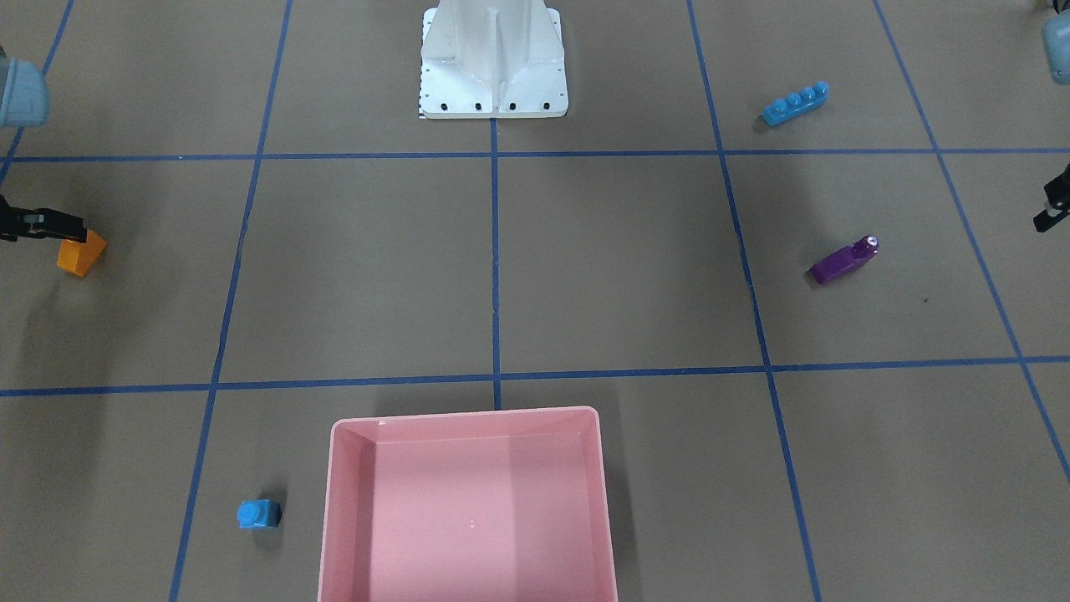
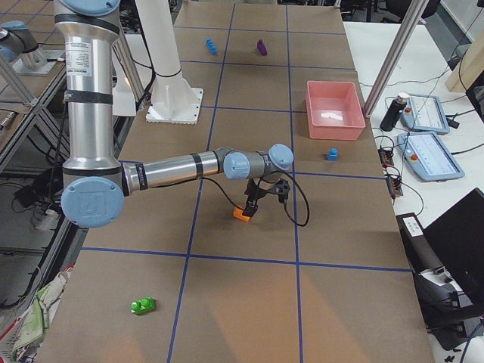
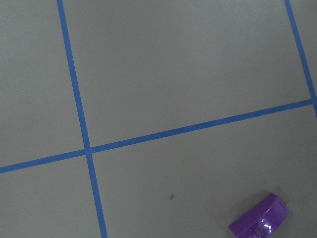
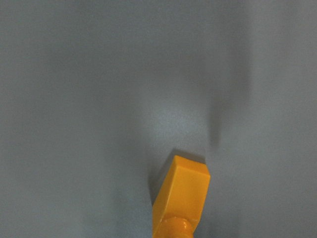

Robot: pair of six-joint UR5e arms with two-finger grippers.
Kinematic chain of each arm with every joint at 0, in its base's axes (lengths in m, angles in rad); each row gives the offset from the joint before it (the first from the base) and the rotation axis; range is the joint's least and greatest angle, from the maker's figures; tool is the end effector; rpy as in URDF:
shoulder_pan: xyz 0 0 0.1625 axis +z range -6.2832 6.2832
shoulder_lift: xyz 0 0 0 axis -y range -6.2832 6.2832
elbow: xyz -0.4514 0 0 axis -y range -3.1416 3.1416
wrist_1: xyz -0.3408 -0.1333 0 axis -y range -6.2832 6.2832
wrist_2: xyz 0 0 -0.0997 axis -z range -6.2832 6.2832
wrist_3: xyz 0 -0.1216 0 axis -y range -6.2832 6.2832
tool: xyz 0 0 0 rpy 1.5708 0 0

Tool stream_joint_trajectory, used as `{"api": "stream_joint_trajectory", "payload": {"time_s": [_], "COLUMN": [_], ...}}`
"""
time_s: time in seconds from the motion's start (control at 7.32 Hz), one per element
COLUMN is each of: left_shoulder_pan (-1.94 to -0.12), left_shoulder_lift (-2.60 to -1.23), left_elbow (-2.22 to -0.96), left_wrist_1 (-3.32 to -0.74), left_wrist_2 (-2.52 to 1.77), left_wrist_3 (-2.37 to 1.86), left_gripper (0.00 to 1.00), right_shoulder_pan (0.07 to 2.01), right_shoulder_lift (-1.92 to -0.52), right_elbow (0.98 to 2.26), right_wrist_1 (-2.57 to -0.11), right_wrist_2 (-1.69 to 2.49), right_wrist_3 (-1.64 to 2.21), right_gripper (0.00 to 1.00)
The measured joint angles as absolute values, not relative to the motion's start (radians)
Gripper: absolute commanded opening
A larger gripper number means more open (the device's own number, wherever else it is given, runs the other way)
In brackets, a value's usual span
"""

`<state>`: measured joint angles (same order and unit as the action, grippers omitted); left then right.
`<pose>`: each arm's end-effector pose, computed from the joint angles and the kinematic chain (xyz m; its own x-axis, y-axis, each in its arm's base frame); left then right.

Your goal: Put all blocks into box

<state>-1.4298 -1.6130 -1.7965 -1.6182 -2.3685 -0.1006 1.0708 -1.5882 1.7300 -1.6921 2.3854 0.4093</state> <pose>0.0201 -0.4707 0.5731 0.6703 0.2218 -0.7082 -0.0666 0.9684 0.2402 -0.1672 -0.3997 0.6470 0.7366 0.0354 0.6754 0.2029 0.9410 -0.2706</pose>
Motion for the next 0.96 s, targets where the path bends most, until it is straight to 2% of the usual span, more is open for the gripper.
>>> {"api": "stream_joint_trajectory", "payload": {"time_s": [0.96], "left_shoulder_pan": [-1.428], "left_shoulder_lift": [-1.621], "left_elbow": [-1.795], "left_wrist_1": [-1.620], "left_wrist_2": [-2.367], "left_wrist_3": [-0.100], "left_gripper": [1.00], "right_shoulder_pan": [1.025], "right_shoulder_lift": [-1.541], "right_elbow": [1.616], "right_wrist_1": [-1.692], "right_wrist_2": [2.388], "right_wrist_3": [0.408], "right_gripper": [0.98]}}
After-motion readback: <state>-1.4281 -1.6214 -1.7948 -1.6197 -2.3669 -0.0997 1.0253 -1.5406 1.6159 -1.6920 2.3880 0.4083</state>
